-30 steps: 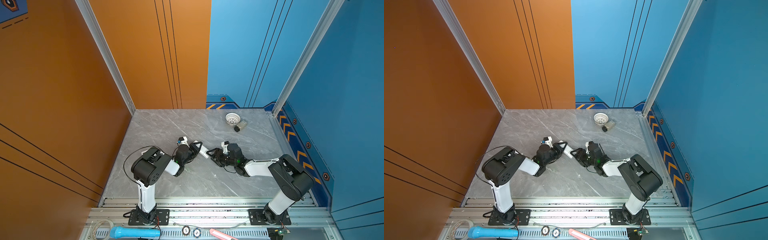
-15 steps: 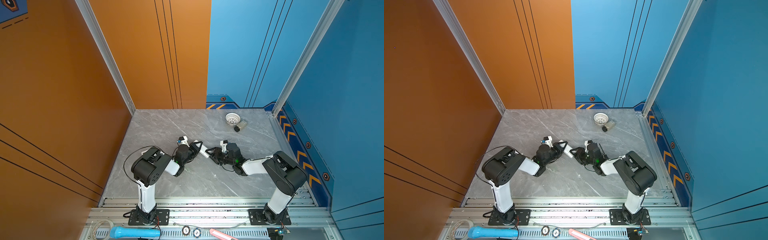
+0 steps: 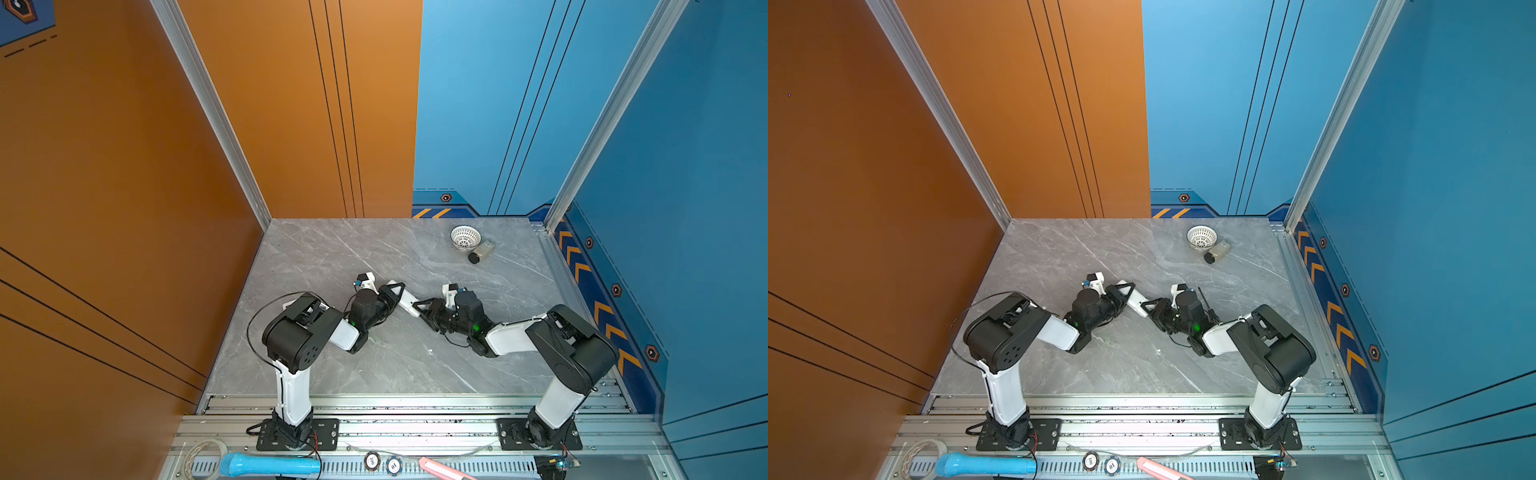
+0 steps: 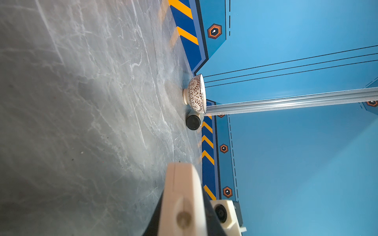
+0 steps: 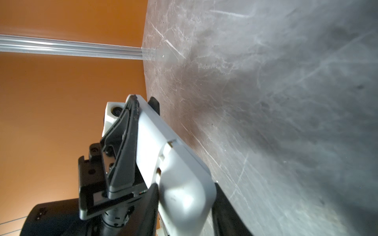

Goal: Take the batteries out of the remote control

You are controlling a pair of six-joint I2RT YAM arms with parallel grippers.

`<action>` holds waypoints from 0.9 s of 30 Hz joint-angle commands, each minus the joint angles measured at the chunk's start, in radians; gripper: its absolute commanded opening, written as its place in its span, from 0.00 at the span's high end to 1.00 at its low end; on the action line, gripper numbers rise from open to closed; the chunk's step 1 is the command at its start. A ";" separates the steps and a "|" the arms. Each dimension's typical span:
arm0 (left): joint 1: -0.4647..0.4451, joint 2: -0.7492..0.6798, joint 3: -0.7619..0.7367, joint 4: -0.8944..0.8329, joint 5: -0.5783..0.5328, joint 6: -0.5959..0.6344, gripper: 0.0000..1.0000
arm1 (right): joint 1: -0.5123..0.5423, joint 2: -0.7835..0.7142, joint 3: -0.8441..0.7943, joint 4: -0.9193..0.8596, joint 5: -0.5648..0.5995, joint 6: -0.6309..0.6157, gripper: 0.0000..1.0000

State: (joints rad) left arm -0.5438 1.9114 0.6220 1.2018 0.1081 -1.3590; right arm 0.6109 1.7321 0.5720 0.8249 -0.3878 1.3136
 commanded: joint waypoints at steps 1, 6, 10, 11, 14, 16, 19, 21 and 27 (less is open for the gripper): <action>0.006 -0.017 -0.007 0.046 -0.011 0.008 1.00 | 0.007 -0.034 -0.018 -0.051 0.013 -0.012 0.49; 0.005 -0.011 -0.008 0.045 -0.008 0.012 1.00 | 0.004 -0.071 -0.018 -0.087 0.011 -0.032 0.51; 0.007 -0.009 -0.016 0.042 -0.010 0.018 1.00 | 0.001 -0.112 -0.016 -0.124 0.018 -0.047 0.55; 0.008 -0.007 -0.018 0.041 -0.007 0.020 1.00 | 0.001 -0.119 -0.012 -0.141 0.016 -0.055 0.57; 0.007 -0.002 -0.019 0.038 -0.011 0.022 1.00 | -0.002 -0.132 0.000 -0.154 0.000 -0.056 0.59; 0.010 0.000 -0.021 0.038 -0.010 0.026 1.00 | -0.003 -0.149 0.005 -0.172 0.000 -0.064 0.61; 0.007 0.004 -0.021 0.034 -0.009 0.031 1.00 | -0.005 -0.169 0.015 -0.206 -0.007 -0.082 0.62; 0.007 0.006 -0.023 0.034 -0.010 0.034 1.00 | -0.007 -0.178 0.018 -0.212 -0.018 -0.082 0.61; 0.002 0.000 -0.022 0.000 -0.007 0.059 1.00 | -0.018 -0.208 0.023 -0.247 -0.005 -0.101 0.62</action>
State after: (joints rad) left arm -0.5434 1.9114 0.6075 1.2041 0.1081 -1.3331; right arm 0.6018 1.5414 0.5686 0.6235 -0.3916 1.2495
